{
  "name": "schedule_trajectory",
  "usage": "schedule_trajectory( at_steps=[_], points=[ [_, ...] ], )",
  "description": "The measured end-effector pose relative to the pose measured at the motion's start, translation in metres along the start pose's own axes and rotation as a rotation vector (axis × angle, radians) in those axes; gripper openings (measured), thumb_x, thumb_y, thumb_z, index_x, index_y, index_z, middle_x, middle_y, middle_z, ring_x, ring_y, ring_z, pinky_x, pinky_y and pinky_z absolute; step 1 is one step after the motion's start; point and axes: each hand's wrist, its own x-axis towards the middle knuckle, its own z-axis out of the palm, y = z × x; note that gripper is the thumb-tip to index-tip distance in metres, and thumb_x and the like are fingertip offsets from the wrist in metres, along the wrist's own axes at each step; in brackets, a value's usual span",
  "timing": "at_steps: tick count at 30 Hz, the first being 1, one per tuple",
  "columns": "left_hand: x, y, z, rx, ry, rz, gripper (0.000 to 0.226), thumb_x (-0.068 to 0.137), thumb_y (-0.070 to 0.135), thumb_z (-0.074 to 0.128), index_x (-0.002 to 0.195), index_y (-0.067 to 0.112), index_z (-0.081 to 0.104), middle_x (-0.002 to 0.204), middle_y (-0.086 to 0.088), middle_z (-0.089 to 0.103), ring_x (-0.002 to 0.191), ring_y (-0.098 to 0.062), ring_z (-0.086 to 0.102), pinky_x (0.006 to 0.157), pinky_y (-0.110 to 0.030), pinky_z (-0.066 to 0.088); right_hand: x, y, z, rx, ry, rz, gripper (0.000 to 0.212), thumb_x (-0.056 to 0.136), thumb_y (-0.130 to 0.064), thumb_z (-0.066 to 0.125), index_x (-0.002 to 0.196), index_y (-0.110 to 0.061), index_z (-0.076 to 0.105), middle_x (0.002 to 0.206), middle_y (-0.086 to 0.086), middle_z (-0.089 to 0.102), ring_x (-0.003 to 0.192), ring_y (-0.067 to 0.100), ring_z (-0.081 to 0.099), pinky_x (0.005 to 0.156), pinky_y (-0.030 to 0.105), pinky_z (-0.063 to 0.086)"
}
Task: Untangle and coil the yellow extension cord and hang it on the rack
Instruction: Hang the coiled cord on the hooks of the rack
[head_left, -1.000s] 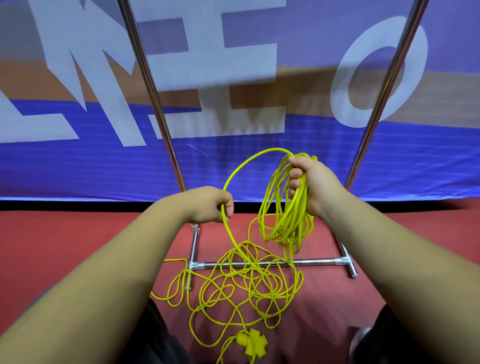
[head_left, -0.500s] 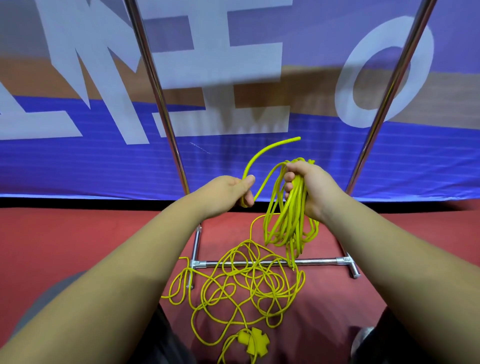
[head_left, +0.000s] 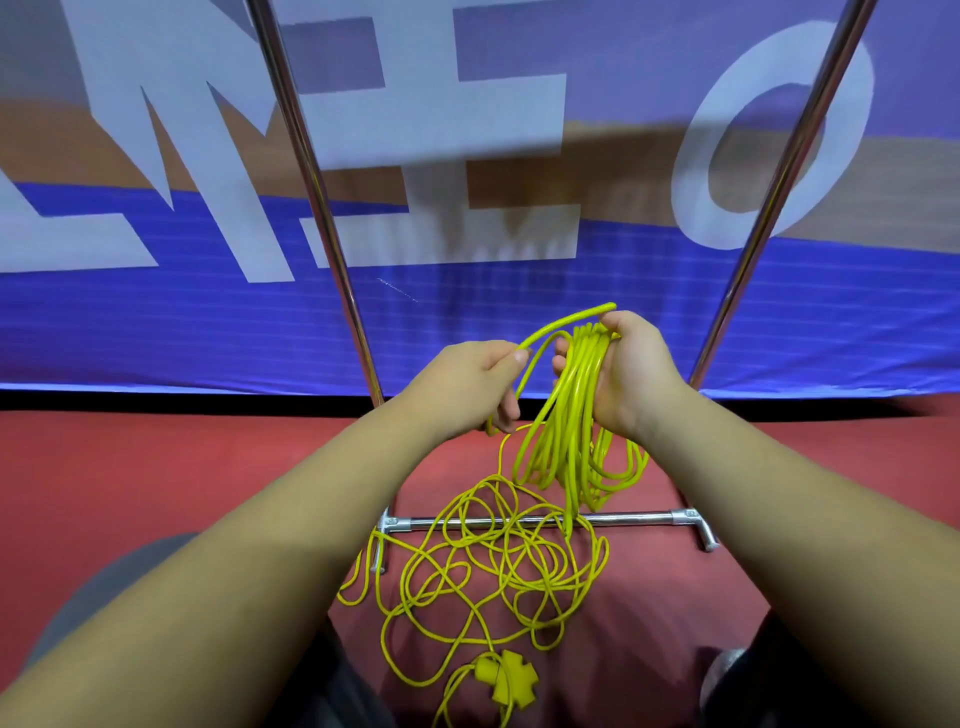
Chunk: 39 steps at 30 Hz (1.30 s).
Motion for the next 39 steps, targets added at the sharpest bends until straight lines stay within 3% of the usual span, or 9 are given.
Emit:
schedule_trajectory(
  at_steps=[5,7,10,15,20,24,29,35,39],
  points=[
    [0.003,0.003,0.005,0.195,0.175,-0.063,0.026,0.095,0.022,0.051,0.077,0.012,0.065,0.064,-0.004,0.069,0.067,-0.015,0.076,0.078,-0.046,0.062,-0.001,0.000,0.000,-0.071,-0.062,-0.019,0.016,0.098,-0.019,0.045,0.106,-0.007,0.053,0.087,0.013,0.075,0.072,0.028,0.071,0.075,0.038,0.053],
    [0.002,0.007,0.006,0.184,0.125,0.040,0.033,0.096,0.014,0.049,0.112,0.032,0.072,0.078,-0.006,0.068,0.069,-0.013,0.076,0.077,-0.043,0.063,-0.002,0.000,0.001,-0.089,-0.081,-0.038,0.016,0.098,-0.015,0.044,0.113,-0.010,0.049,0.093,0.013,0.076,0.074,0.027,0.072,0.078,0.040,0.055],
    [0.005,0.011,0.009,0.188,0.136,0.165,0.059,0.099,0.008,0.050,0.149,0.038,0.045,0.099,-0.007,0.062,0.075,-0.017,0.074,0.078,-0.042,0.061,-0.001,0.000,0.002,-0.072,-0.098,-0.038,0.020,0.101,-0.023,0.045,0.110,-0.007,0.055,0.096,0.016,0.076,0.077,0.029,0.071,0.086,0.044,0.053],
    [0.005,0.015,0.014,0.392,0.192,0.297,0.058,0.090,0.002,0.050,0.139,0.030,0.062,0.100,-0.001,0.052,0.082,-0.014,0.052,0.073,-0.027,0.044,0.001,-0.001,0.004,-0.038,-0.079,-0.065,0.046,0.107,-0.045,0.045,0.093,-0.004,0.061,0.083,0.017,0.072,0.076,0.032,0.069,0.088,0.046,0.053],
    [0.011,0.014,0.021,0.353,0.255,0.312,0.021,0.097,0.021,0.062,0.117,0.025,0.067,0.106,0.002,0.060,0.098,-0.012,0.058,0.088,-0.030,0.047,0.003,0.006,0.005,0.006,-0.162,-0.006,0.060,0.106,-0.052,0.044,0.134,0.001,0.048,0.129,0.033,0.067,0.113,0.048,0.071,0.114,0.061,0.043],
    [0.015,0.017,0.022,0.371,0.314,0.262,0.016,0.099,0.008,0.053,0.110,0.017,0.061,0.105,0.000,0.056,0.081,-0.004,0.054,0.071,-0.023,0.042,0.001,0.007,0.005,-0.061,-0.145,-0.021,0.046,0.103,-0.048,0.053,0.129,-0.010,0.051,0.134,0.032,0.063,0.119,0.050,0.068,0.113,0.063,0.045],
    [0.018,0.023,0.025,0.292,0.253,0.199,0.029,0.092,0.009,0.047,0.111,0.024,0.062,0.110,-0.003,0.061,0.101,-0.021,0.065,0.091,-0.043,0.052,-0.003,0.006,0.004,-0.065,-0.144,-0.007,0.053,0.108,-0.052,0.043,0.125,-0.004,0.059,0.114,0.026,0.073,0.115,0.045,0.070,0.114,0.062,0.044],
    [0.026,0.021,0.024,0.251,0.308,0.124,0.017,0.090,0.042,0.057,0.103,0.032,0.063,0.091,0.005,0.068,0.088,-0.014,0.066,0.081,-0.041,0.056,-0.009,0.007,0.008,-0.047,-0.172,0.012,0.077,0.110,-0.061,0.028,0.142,0.004,0.052,0.130,0.030,0.069,0.123,0.041,0.069,0.114,0.057,0.045],
    [0.028,0.021,0.024,0.341,0.292,0.085,0.049,0.078,0.065,0.076,0.102,0.028,0.056,0.090,0.006,0.062,0.086,-0.015,0.061,0.067,-0.036,0.049,-0.010,0.011,0.012,-0.075,-0.170,0.014,0.073,0.110,-0.061,0.030,0.142,0.000,0.053,0.139,0.032,0.062,0.131,0.045,0.062,0.115,0.065,0.042]
  ],
)
